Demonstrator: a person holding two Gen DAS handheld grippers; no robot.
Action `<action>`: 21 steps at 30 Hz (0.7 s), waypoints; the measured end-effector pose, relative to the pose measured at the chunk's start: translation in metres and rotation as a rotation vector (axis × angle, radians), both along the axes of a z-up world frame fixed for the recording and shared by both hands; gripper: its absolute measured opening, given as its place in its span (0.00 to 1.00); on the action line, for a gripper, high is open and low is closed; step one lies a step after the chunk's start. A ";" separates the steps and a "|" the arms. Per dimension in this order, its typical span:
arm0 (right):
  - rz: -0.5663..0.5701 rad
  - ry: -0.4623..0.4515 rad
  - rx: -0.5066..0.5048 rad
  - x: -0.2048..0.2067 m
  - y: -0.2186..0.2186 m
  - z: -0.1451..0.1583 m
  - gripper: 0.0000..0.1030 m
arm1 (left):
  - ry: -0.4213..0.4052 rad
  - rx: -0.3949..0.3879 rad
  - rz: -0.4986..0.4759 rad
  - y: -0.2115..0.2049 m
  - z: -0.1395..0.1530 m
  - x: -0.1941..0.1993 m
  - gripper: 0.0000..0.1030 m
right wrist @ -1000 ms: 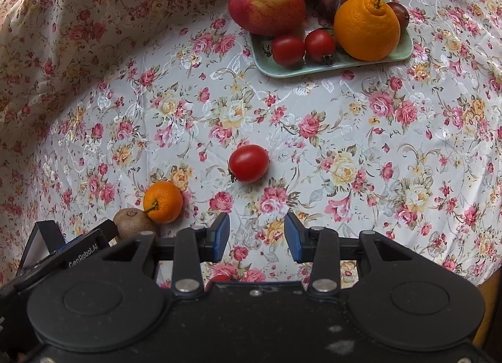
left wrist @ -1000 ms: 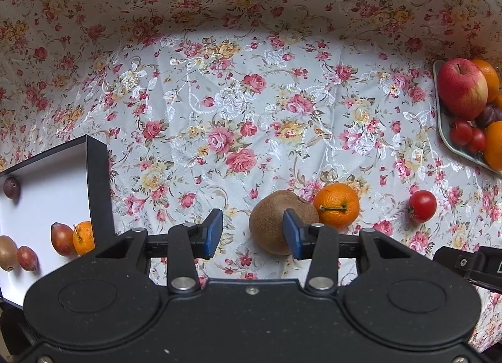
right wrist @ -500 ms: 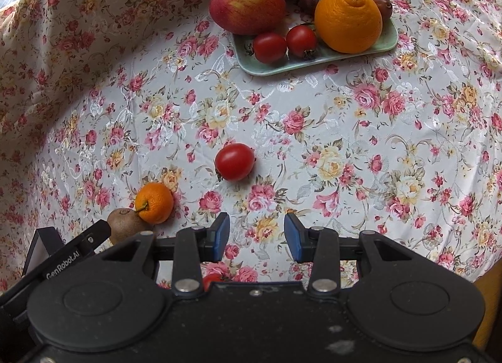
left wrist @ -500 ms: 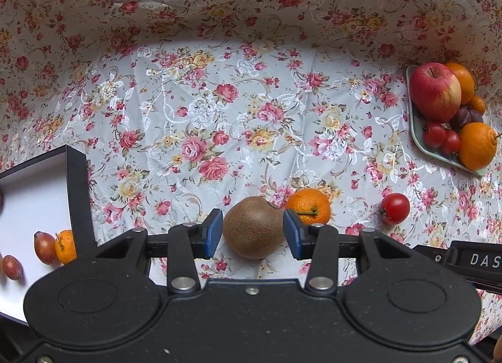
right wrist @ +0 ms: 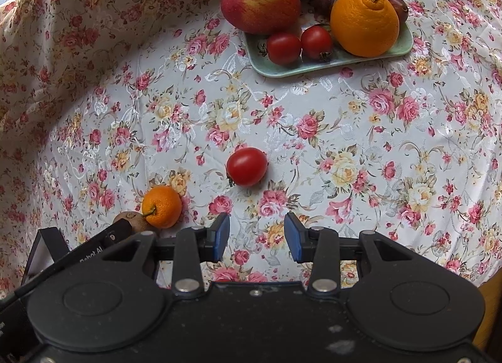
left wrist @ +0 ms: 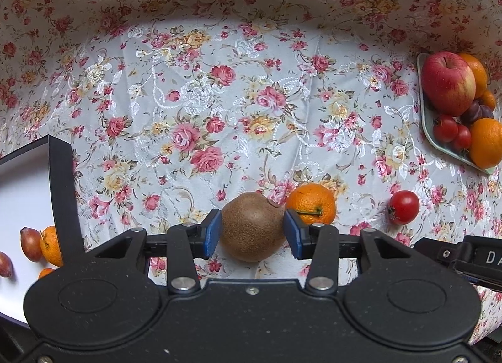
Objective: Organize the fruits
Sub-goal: 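Close the left gripper on the kiwi while the right gripper closes on the tomato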
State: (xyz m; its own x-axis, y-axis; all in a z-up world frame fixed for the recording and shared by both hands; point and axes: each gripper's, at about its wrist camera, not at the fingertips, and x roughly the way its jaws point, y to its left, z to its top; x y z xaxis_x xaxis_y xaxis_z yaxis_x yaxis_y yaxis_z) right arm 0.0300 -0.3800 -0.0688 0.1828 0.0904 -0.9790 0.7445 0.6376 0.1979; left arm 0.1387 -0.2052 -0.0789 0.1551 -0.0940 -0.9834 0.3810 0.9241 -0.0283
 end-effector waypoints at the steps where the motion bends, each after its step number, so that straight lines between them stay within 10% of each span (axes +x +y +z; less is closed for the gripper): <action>1: -0.001 0.001 0.000 0.001 -0.001 0.000 0.41 | -0.002 0.008 -0.006 -0.002 -0.001 -0.001 0.54; 21: 0.001 0.015 0.015 0.028 -0.007 -0.016 0.41 | -0.007 0.052 -0.050 -0.014 -0.013 0.008 0.61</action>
